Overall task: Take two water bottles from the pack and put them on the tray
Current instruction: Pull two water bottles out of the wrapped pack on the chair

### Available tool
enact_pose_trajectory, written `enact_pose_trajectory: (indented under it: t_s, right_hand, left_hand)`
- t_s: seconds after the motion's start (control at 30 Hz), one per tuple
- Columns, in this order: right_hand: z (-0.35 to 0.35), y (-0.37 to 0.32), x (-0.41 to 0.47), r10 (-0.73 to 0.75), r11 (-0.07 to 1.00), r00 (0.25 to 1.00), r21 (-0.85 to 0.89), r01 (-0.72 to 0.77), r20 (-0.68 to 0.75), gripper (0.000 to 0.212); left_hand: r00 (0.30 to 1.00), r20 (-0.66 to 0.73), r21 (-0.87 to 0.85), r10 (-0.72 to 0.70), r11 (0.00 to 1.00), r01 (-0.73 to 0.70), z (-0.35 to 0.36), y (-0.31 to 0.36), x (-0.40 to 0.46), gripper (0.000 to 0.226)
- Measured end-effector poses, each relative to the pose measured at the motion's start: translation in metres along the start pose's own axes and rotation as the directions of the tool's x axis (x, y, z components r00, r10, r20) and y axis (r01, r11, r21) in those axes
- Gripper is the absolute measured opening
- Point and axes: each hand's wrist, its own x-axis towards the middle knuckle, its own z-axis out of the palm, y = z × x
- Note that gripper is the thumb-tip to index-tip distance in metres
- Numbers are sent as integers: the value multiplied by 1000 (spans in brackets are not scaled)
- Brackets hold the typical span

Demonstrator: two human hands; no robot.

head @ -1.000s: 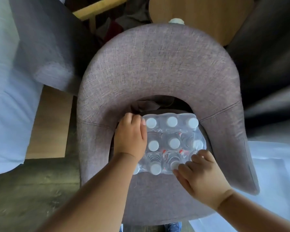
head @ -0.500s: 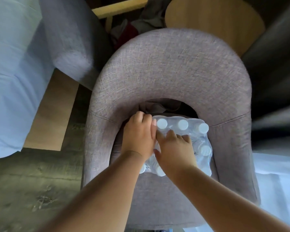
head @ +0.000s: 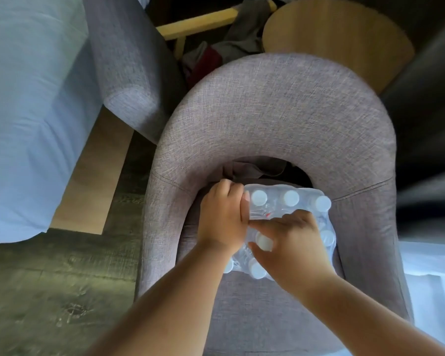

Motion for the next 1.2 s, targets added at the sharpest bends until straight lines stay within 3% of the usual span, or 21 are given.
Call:
enact_pose_trajectory:
  t_s: [0.07, 0.13, 0.3, 0.43, 0.6, 0.77, 0.87, 0.93, 1.03, 1.2]
  right_hand:
    - [-31, -3, -4, -10, 992, 998, 128, 19, -69, 20]
    - [-67, -7, -1, 82, 951, 993, 303, -54, -82, 13]
    - [-97, 17, 56, 301, 744, 952, 638, -198, -56, 20]
    - [-89, 39, 89, 401, 580, 913, 751, -315, 73, 25]
    - [-88, 40, 80, 378, 485, 911, 803, -345, 164, 22]
    - [-103, 27, 72, 324, 470, 934, 832, -296, 149, 12]
    - [-116, 24, 76, 303, 390, 937, 874, -288, 174, 13]
    - [-124, 22, 82, 250, 364, 948, 889, -279, 195, 15]
    - [-133, 17, 88, 189, 365, 963, 896, -252, 194, 17]
    - [-116, 9, 96, 214, 405, 962, 880, -247, 172, 16]
  left_hand:
    - [1000, 10, -10, 0, 1000, 0, 0, 0, 0, 51]
    - [1000, 25, -21, -10, 1000, 10, 1, 0, 1, 51]
    - [1000, 26, -32, 1, 999, 0, 3, 0, 1, 45]
    - [1000, 14, -18, 10, 1000, -10, 2, 2, 1, 43]
    - [1000, 9, -54, 15, 998, -15, 1, -1, -1, 38]
    - [958, 277, -345, -74, 923, 172, -26, 7, 10, 62]
    - [934, 353, -444, 47, 887, 123, -54, 15, 1, 80]
    - [898, 415, -574, 148, 808, 132, -71, 23, -7, 84]
    - [794, 563, -706, 228, 632, 319, -83, 32, -11, 82]
    - [849, 527, -599, 31, 722, 346, -65, 27, -20, 67]
